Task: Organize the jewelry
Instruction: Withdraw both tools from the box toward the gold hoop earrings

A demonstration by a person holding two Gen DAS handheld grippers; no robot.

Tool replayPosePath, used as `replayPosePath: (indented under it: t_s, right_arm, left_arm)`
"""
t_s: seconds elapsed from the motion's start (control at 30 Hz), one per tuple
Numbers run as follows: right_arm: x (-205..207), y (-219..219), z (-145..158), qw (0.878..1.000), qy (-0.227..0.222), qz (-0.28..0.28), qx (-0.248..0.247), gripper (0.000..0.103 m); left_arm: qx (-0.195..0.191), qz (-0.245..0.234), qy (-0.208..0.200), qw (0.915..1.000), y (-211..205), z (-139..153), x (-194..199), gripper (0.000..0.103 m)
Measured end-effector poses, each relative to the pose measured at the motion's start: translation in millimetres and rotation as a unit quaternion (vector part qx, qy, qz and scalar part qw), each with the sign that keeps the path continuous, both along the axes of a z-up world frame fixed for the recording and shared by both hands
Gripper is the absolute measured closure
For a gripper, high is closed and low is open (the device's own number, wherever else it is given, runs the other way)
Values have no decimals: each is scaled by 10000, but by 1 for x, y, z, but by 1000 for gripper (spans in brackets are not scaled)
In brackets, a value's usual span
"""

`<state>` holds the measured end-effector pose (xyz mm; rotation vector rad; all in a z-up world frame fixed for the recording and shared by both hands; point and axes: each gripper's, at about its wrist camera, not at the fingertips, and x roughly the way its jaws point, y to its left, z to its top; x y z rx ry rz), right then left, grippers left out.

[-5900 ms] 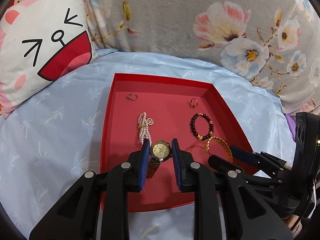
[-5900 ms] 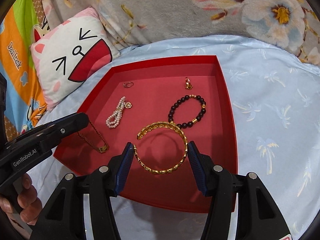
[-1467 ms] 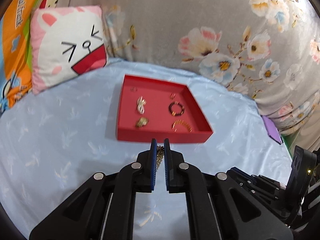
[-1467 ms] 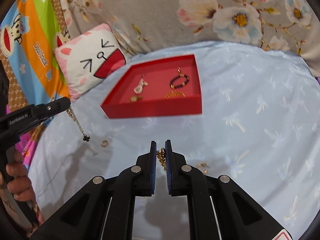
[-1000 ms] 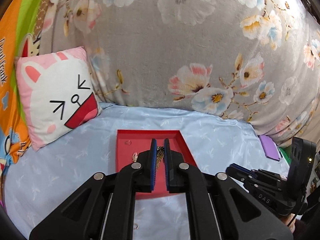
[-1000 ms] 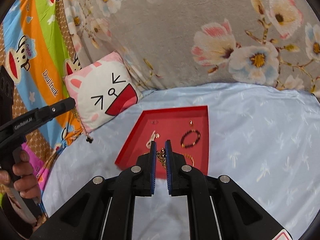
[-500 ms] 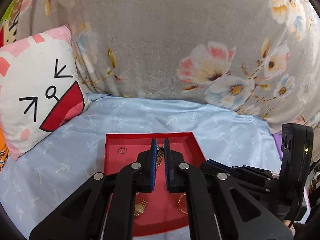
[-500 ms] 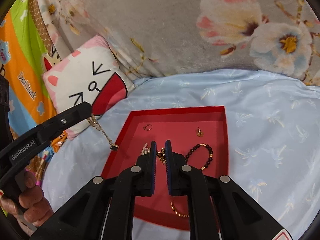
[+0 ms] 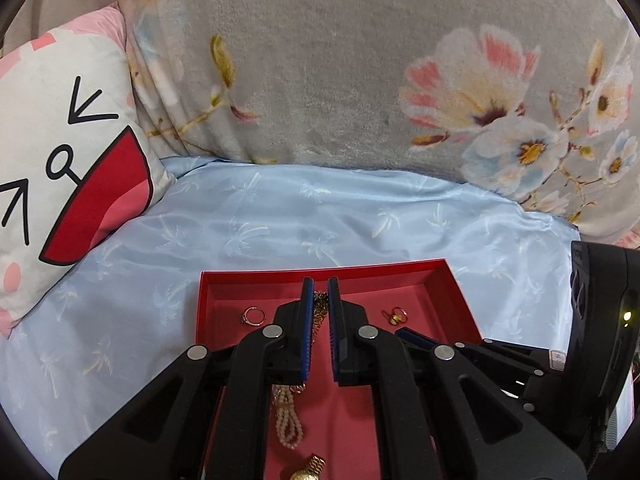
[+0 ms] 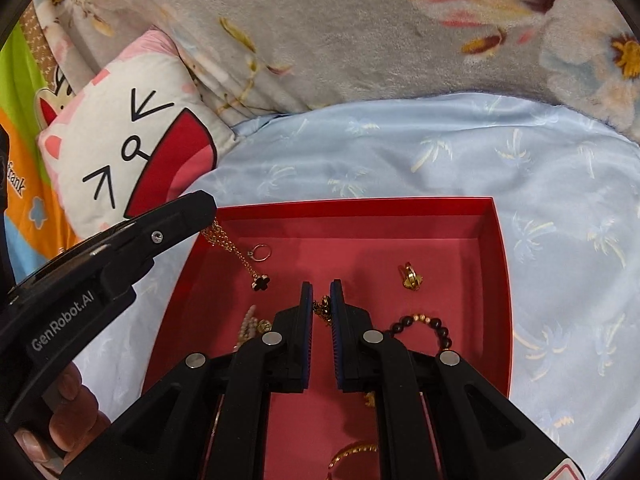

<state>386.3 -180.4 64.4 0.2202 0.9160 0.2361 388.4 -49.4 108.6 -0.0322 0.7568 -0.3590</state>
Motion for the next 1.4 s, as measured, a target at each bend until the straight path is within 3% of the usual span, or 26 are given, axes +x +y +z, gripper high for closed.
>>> replayPosePath:
  t_s: [0.3,0.4,0.53,0.67,0.8,0.97,1.27,1.4]
  right_arm:
    - [15,2,-11,9996,149,-73,-241,93]
    - [15,-1,-10,9995,92,-179,-234,91]
    - [8,-7,-1,9995,-111,-264,-145,87]
    - [-9,-10,14,9990,-331,-256,-170,87]
    - [-48,-14,30,9977,-626,-194,-181,86]
    - [-107,-14,39,9962,-826,-222,-160,80]
    - [-228,-7,14,9941,-802,-443,-583,77]
    - [-278,-13,-7,9930,-676,-639,-730,68]
  left_arm:
    - [111,116,106,9998,3,-20,16,97]
    - [120,189,60,9997,6,-21,15,96]
    - [25,261,32,9997,12,-18,13,85]
    - [-6,305,-117,9995,20,-5,-1,85]
    - [65,354,-282,9990,31,7,-29,84]
    - [93,286,-308,9991,45,12,-80,74]
    - [471,343,-182,9981,56,-12,-185,69]
    - [463,420,22,9980,61,-35,-217,64]
